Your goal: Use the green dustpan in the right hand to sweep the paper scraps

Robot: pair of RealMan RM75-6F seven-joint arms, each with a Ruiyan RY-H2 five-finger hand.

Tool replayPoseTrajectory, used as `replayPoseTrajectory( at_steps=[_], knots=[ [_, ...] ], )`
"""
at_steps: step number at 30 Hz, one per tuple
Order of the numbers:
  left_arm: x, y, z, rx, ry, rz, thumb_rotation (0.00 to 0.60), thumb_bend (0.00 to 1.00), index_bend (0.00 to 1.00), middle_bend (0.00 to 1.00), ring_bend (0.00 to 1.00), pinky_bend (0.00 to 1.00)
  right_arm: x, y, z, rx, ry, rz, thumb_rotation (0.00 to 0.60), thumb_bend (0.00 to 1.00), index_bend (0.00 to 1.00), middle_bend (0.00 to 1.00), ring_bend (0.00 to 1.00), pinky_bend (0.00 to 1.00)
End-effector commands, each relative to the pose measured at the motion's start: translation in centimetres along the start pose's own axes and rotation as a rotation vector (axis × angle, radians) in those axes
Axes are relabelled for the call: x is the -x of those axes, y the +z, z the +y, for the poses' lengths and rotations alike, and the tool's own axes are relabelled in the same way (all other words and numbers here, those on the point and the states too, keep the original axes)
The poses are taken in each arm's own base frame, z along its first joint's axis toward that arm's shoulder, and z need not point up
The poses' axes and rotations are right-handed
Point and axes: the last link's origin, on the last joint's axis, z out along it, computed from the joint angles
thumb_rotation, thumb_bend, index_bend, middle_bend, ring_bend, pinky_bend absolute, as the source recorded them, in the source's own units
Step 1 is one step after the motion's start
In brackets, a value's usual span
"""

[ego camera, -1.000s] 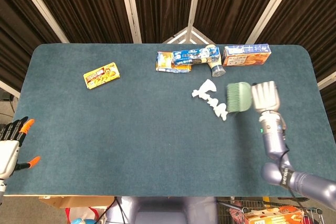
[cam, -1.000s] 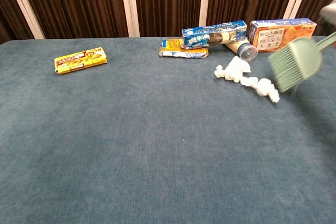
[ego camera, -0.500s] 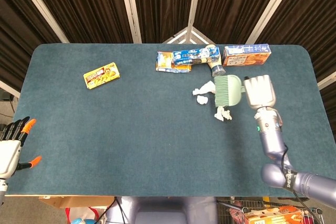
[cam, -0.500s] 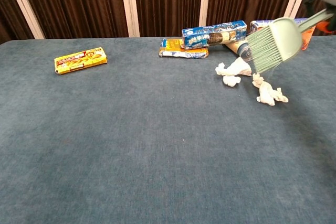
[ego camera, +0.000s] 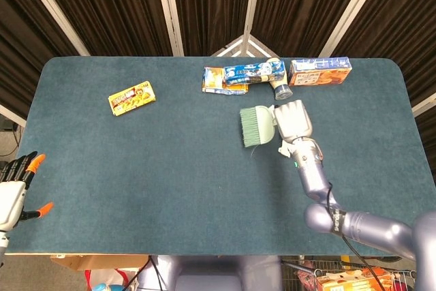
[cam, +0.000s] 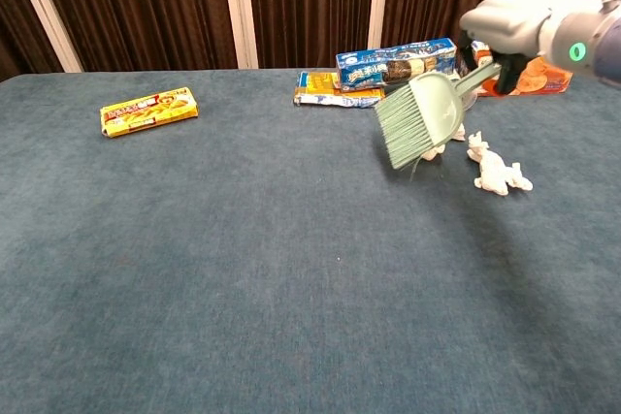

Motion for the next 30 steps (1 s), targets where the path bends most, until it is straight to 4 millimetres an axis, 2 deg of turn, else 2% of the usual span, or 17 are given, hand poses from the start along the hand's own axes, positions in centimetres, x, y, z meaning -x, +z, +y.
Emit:
replayPoseTrajectory(
  at_steps=[1,6,11,15,20,26,30],
  knots=[
    [0.0,0.0,0.0,-0.003,-0.003,-0.005,0.600,0.05,0.00,0.00,0.00,0.00,0.8,0.8,-1.6,-0.026,-0.003,-0.029,0.600,0.61,0.79,0.96,0.99,1.00],
    [0.0,0.1,0.0,-0.007,-0.007,-0.012,0.600,0.05,0.00,0.00,0.00,0.00,2.1,1.4,-1.9,-0.019,-0.022,-0.059,0.600,0.61,0.79,0.96,0.99,1.00],
    [0.0,0.1,0.0,-0.009,-0.007,-0.012,0.600,0.05,0.00,0.00,0.00,0.00,3.4,1.7,-0.3,0.028,-0.070,-0.077,0.600,0.61,0.79,0.96,0.99,1.00],
    [-0.1,0.0,0.0,-0.009,-0.006,-0.009,0.600,0.05,0.00,0.00,0.00,0.00,3.6,1.7,2.3,0.095,-0.126,-0.067,0.600,0.61,0.79,0.96,0.99,1.00],
    [-0.1,-0.2,0.0,-0.002,-0.005,-0.005,0.600,0.05,0.00,0.00,0.00,0.00,3.2,1.2,6.8,0.203,-0.176,-0.056,0.600,0.61,0.79,0.96,0.99,1.00],
    [-0.1,-0.2,0.1,0.001,-0.008,-0.005,0.600,0.05,0.00,0.00,0.00,0.00,2.9,-0.6,11.5,0.300,-0.225,-0.063,0.600,0.61,0.79,0.96,0.99,1.00],
    [-0.1,-0.2,0.2,0.004,-0.005,0.001,0.600,0.05,0.00,0.00,0.00,0.00,2.1,-2.3,13.3,0.318,-0.206,-0.047,0.600,0.61,0.79,0.96,0.99,1.00]
  ],
)
